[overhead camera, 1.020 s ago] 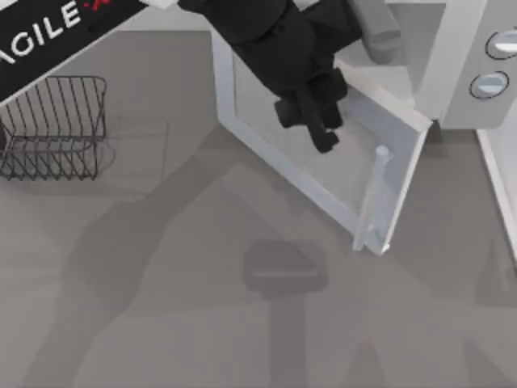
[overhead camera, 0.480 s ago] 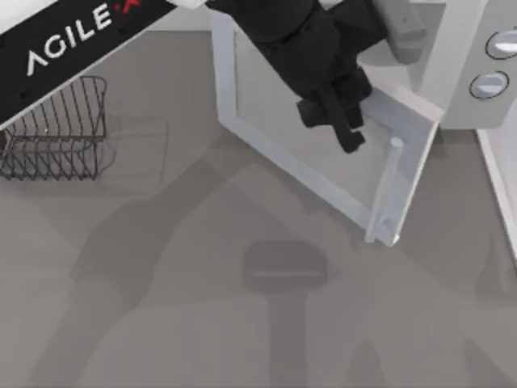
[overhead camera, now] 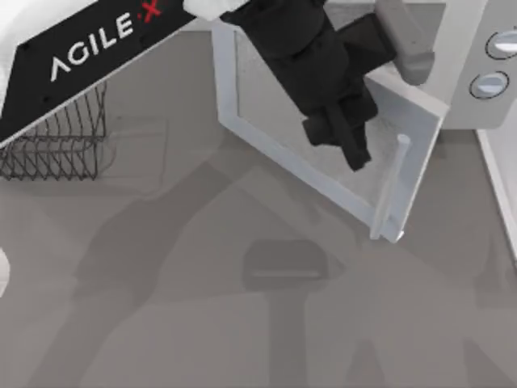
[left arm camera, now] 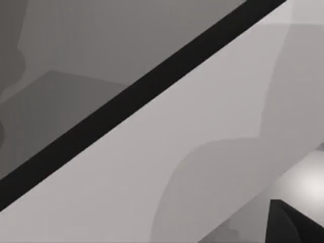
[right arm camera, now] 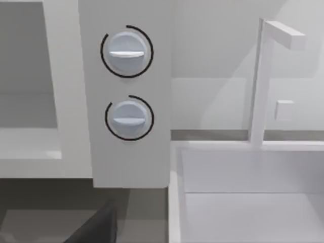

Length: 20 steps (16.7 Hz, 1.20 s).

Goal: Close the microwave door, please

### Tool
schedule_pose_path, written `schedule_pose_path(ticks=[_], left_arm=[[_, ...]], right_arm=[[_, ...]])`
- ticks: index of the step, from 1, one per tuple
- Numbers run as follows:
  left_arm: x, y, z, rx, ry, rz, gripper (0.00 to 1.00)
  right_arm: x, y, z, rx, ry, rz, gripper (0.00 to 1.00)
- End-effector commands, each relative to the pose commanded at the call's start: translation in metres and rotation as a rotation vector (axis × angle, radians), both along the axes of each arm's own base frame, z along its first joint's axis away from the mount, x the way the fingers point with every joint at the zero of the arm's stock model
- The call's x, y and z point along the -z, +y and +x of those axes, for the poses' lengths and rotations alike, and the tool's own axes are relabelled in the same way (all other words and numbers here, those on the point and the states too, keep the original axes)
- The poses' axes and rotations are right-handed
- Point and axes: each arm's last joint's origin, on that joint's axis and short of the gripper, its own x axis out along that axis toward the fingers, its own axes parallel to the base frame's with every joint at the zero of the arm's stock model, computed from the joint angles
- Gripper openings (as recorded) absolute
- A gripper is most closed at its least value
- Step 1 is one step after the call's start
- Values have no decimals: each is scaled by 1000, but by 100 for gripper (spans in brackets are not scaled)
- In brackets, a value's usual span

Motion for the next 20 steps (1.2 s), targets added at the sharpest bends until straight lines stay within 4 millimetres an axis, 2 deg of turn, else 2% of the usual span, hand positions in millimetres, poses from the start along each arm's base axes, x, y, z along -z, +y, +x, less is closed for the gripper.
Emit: schedule_pose_path(ticks=[4,9,15,18,20], left_arm=[[13,-9,0,-2,47,33,0],[-13,-10,6,-22,-65,-41,0],[-13,-12,4,-15,-64,-40,0],[-20,-16,-4,10,-61,-43,0],[-17,-20,-10,32,-25,-22,0]], right_arm=[[0,0,0,0,0,0,100],[0,0,0,0,0,0,100],[0,0,0,0,0,0,100],[0,0,0,0,0,0,100],[0,0,0,0,0,0,100]])
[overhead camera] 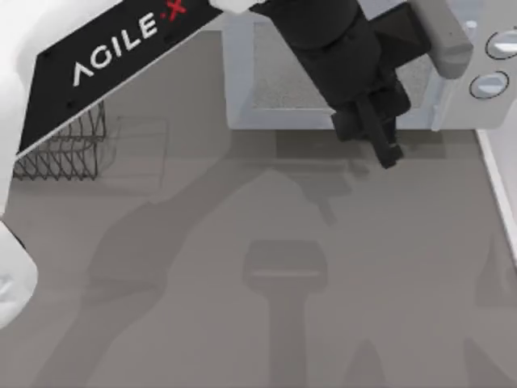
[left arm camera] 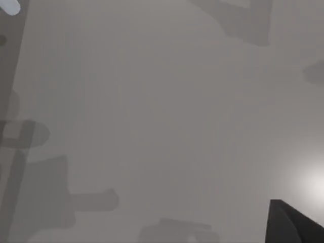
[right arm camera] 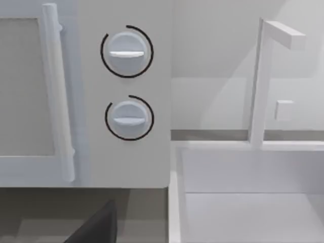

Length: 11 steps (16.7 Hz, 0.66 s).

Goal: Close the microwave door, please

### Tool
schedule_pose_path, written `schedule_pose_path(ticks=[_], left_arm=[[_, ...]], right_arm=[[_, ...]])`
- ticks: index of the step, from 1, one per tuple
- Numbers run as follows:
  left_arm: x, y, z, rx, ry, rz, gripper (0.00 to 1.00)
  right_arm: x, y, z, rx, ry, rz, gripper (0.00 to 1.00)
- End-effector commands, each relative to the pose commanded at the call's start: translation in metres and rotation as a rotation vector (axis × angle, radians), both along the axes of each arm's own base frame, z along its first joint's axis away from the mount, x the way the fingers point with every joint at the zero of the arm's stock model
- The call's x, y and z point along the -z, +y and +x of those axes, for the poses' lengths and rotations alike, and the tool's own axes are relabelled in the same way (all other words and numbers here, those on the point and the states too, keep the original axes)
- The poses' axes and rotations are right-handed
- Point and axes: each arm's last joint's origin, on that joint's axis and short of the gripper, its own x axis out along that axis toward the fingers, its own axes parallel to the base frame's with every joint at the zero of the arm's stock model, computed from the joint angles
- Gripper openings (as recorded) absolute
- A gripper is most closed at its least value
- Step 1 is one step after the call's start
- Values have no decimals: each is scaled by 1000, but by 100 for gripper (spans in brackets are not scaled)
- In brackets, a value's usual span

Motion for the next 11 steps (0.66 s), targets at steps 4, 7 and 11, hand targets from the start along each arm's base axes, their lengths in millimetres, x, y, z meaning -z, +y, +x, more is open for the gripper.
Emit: schedule_pose_path(ticks=[4,7,11], left_arm=[[28,-13,-2,16,94,67,0],[25,-15,7,-17,57,46,0],[4,-10,16,-55,-38,-19,0]], right_arm=[[0,0,0,0,0,0,100],[0,0,0,0,0,0,100],[0,0,0,0,0,0,100]])
